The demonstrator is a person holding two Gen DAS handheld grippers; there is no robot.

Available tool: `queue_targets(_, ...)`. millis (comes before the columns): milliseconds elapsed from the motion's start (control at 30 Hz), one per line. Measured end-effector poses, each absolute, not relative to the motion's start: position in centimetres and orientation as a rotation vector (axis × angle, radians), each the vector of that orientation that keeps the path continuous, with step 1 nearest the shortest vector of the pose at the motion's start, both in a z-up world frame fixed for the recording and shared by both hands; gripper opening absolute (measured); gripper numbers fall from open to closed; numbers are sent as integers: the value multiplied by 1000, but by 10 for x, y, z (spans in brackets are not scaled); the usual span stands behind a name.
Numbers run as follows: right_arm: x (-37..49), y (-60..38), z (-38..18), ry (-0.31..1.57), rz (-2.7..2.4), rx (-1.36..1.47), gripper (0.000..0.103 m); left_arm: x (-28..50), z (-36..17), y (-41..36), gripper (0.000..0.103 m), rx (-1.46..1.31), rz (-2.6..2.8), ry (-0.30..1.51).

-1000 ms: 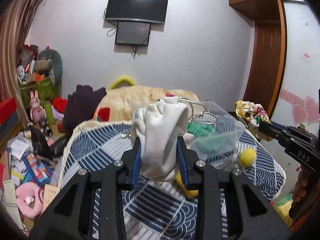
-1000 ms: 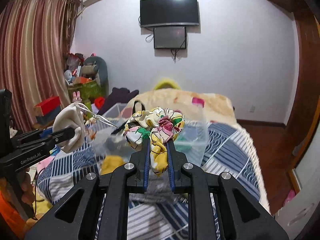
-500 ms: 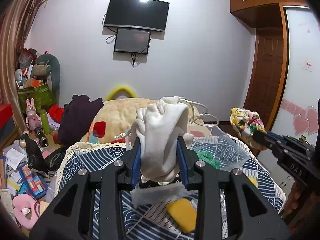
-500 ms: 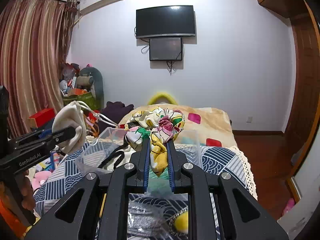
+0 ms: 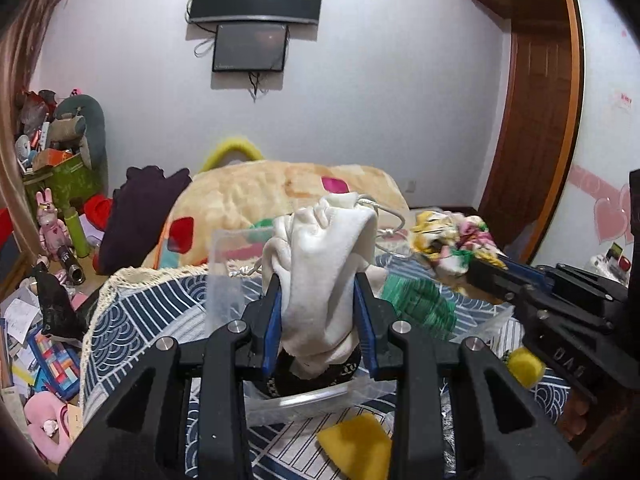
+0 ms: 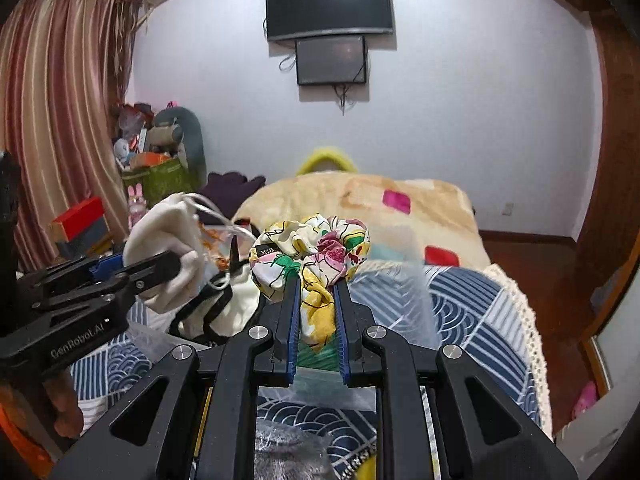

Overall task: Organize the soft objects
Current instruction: 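Lift the floral cloth with the right tool into the box while the left tool drops the white cloth in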

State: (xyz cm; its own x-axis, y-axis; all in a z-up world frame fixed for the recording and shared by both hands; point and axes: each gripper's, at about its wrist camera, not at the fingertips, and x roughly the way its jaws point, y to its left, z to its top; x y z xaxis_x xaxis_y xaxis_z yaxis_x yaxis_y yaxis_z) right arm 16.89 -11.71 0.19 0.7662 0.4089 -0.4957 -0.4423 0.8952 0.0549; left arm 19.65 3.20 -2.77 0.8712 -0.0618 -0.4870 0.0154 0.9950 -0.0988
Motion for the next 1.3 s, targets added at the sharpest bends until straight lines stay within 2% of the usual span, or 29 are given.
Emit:
queue_targets(400,181,-100,-18,617,483,-150,14,222,-53,18,33,-20,-59,616)
queue_targets(500,184,-102,-17,630,488,-143,18,222,-53,17,34,-19,-52,615)
queue_targets(900,175,-113,-7,616,481,-145,28,205,-44,20,49,-9,-53,600)
queue_targets(1133,160,-127,11,561,472,-131,44,178,-22,16,66,22,-62,525)
queue_targets(1200,155,-130,16,543,471,-127,47,170,-16,17,77,20,-61,506)
queue_targets(1267,148,-133,22,518,466,-128,52,161,-10,18,97,16,-50,476)
queue_targets(1300,146,-134,24,508,462,-129,54,156,-8,18,99,12,-41,456)
